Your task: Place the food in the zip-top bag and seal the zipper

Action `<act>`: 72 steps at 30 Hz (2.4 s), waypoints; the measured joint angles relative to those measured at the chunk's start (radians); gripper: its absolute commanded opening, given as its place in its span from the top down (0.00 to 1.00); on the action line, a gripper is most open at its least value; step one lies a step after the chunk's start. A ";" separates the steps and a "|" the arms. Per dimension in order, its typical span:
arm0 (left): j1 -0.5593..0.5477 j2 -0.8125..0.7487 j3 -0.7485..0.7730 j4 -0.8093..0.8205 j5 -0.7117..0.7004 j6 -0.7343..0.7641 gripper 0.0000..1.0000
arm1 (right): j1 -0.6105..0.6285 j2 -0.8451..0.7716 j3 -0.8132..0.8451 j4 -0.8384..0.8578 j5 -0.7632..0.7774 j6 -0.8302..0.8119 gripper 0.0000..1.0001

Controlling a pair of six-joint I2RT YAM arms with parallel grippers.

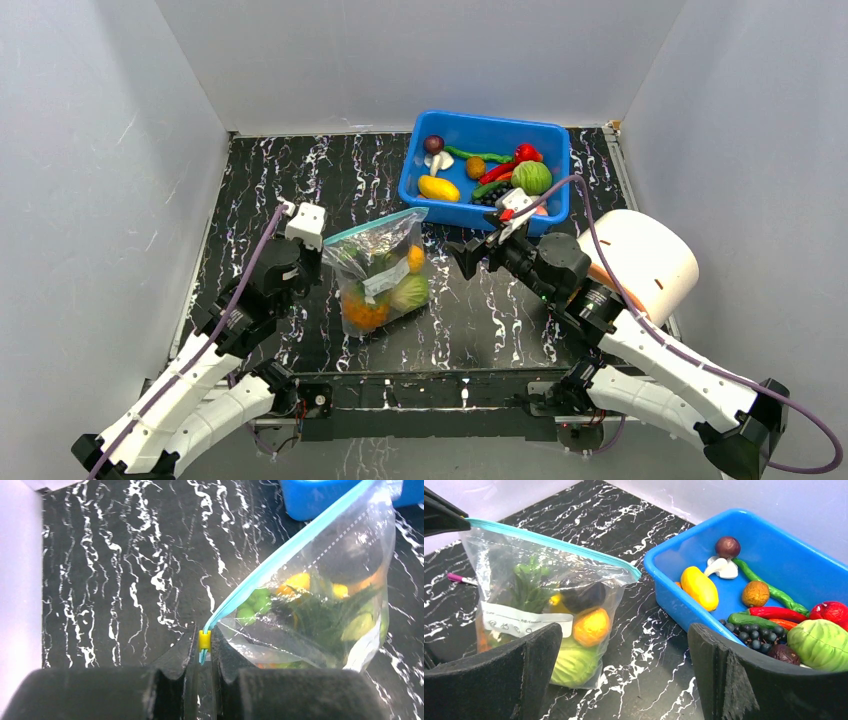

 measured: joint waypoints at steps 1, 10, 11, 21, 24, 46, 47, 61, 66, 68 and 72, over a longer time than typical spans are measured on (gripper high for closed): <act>0.000 0.005 -0.006 0.020 -0.026 0.003 1.00 | 0.000 -0.009 0.000 -0.001 0.002 -0.001 0.02; 0.163 0.167 -0.014 0.193 -0.025 0.001 1.00 | -0.002 -0.028 0.026 -0.044 0.011 -0.001 0.02; 0.209 0.183 -0.014 0.206 0.001 -0.008 1.00 | -0.002 -0.029 0.031 -0.051 0.011 -0.001 0.02; 0.471 0.336 0.017 0.308 0.166 -0.060 1.00 | -0.002 -0.076 0.034 -0.062 0.012 0.004 0.02; 0.491 0.355 0.019 0.321 0.180 -0.068 1.00 | -0.002 -0.080 0.034 -0.069 0.016 0.010 0.02; 0.504 0.275 0.171 0.183 0.248 -0.232 0.02 | -0.002 -0.006 0.176 -0.276 0.210 0.271 0.02; 0.503 0.269 0.175 0.176 0.269 -0.248 0.02 | -0.002 -0.005 0.176 -0.287 0.217 0.284 0.02; 0.437 0.294 0.265 0.047 0.685 -0.391 0.02 | -0.002 -0.002 0.233 -0.414 0.278 0.460 0.02; 0.431 0.253 0.273 0.037 0.740 -0.442 0.02 | -0.002 -0.002 0.307 -0.467 0.272 0.566 0.02; 0.430 0.225 0.273 0.038 0.748 -0.456 0.02 | -0.002 -0.002 0.320 -0.478 0.262 0.606 0.02; 0.430 0.184 0.272 0.037 0.752 -0.462 0.02 | -0.002 -0.002 0.318 -0.506 0.235 0.675 0.02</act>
